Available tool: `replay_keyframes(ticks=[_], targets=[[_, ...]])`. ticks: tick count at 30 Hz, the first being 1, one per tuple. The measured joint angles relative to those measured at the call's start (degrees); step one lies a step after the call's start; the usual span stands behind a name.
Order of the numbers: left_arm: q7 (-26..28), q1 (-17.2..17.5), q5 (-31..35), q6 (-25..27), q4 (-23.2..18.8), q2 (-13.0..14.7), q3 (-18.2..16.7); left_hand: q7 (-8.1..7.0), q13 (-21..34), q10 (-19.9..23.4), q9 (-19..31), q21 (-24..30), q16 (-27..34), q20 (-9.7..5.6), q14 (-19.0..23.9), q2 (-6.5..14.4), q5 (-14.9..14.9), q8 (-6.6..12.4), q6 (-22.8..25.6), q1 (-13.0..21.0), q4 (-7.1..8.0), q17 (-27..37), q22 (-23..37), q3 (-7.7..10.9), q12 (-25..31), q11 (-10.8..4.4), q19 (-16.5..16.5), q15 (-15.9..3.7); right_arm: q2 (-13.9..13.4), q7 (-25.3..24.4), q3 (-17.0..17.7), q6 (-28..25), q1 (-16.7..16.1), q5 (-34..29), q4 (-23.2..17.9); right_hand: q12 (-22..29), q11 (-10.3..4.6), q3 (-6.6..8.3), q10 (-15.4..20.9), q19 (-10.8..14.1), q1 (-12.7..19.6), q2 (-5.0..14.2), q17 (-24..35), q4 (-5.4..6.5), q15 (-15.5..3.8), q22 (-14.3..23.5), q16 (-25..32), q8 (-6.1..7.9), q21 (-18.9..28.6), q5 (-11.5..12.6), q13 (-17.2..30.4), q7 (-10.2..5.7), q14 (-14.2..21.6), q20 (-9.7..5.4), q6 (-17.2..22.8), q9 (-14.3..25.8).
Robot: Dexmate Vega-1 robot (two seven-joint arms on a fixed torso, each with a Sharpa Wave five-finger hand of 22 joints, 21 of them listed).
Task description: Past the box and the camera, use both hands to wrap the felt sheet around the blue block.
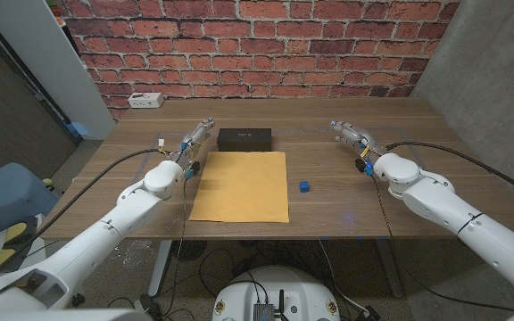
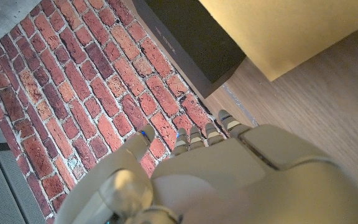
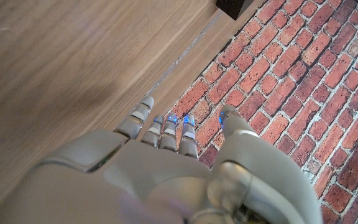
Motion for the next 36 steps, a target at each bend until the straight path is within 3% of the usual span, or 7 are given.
replay_keyframes(ticks=[6,13,19,24,36], targets=[[2.6,1.1,3.3,1.5,-2.4,1.3,0.1,-0.89,0.0,5.2,0.0,0.0,0.4,4.47,4.4,0.8,-0.6,0.53,6.0,2.0,-3.0,0.0,0.3,0.41,0.9,0.87,1.3,1.48,-1.0,-1.4,-0.4,-2.1,-1.1,-1.6,-2.7,0.0,-0.23,0.71,0.9,0.0,0.7,0.09,0.0,-0.24,-0.07,0.0,0.2,0.0,0.0,0.0,0.3,-0.39,1.5,0.0,0.8,0.0],[5.9,2.8,7.7,3.1,-5.5,3.0,0.1,-1.86,0.2,9.2,0.3,0.0,0.4,6.23,6.3,1.2,-0.7,1.12,10.8,3.9,-5.28,0.0,0.3,1.09,1.7,0.55,2.4,1.85,-2.3,-3.6,-1.0,-4.8,-2.9,-4.4,-6.3,0.4,-0.8,1.19,2.1,0.2,1.6,-0.28,0.3,-0.72,-0.71,0.0,0.4,0.0,0.0,0.4,0.3,-0.82,2.6,-0.23,2.1,0.0],[8.0,3.9,11.1,4.2,-7.6,4.3,0.0,-2.75,0.5,11.7,0.3,0.0,0.4,6.61,8.1,1.9,-1.0,1.52,15.3,6.0,-7.53,0.0,0.3,2.24,1.7,0.01,2.8,1.31,-3.1,-5.4,-1.3,-7.2,-4.2,-6.6,-9.1,0.8,-0.75,2.01,3.6,1.3,3.6,-1.0,0.1,-1.54,-1.24,0.0,0.7,0.0,0.4,0.4,0.3,-0.92,4.1,0.38,3.6,0.0],[9.8,4.9,14.5,5.0,-9.0,5.4,-0.1,-3.87,0.5,13.1,0.3,0.2,0.4,5.39,9.1,1.5,-1.0,1.55,18.4,7.3,-9.44,0.0,0.2,1.96,2.0,-0.63,4.1,0.3,-3.8,-7.2,-2.0,-10.4,-5.3,-8.9,-12.3,0.9,-1.04,2.84,4.9,2.4,6.8,-2.24,0.1,-2.84,-1.75,0.0,0.9,0.23,0.9,0.4,0.3,-1.52,6.1,0.92,5.2,0.0],[11.2,6.2,19.6,6.0,-11.0,7.3,-0.5,-1.8,0.5,14.9,0.3,0.2,0.4,4.77,10.1,2.1,-1.0,1.55,21.1,8.2,-10.74,0.2,0.2,1.85,2.0,-0.58,4.7,-0.74,-4.9,-10.8,-3.8,-19.0,-7.3,-14.6,-18.9,1.2,-1.87,3.09,8.7,5.7,12.5,-4.09,0.5,-3.09,-2.74,0.0,2.3,0.44,1.3,-0.3,0.6,-2.04,10.6,1.28,9.0,0.0]])
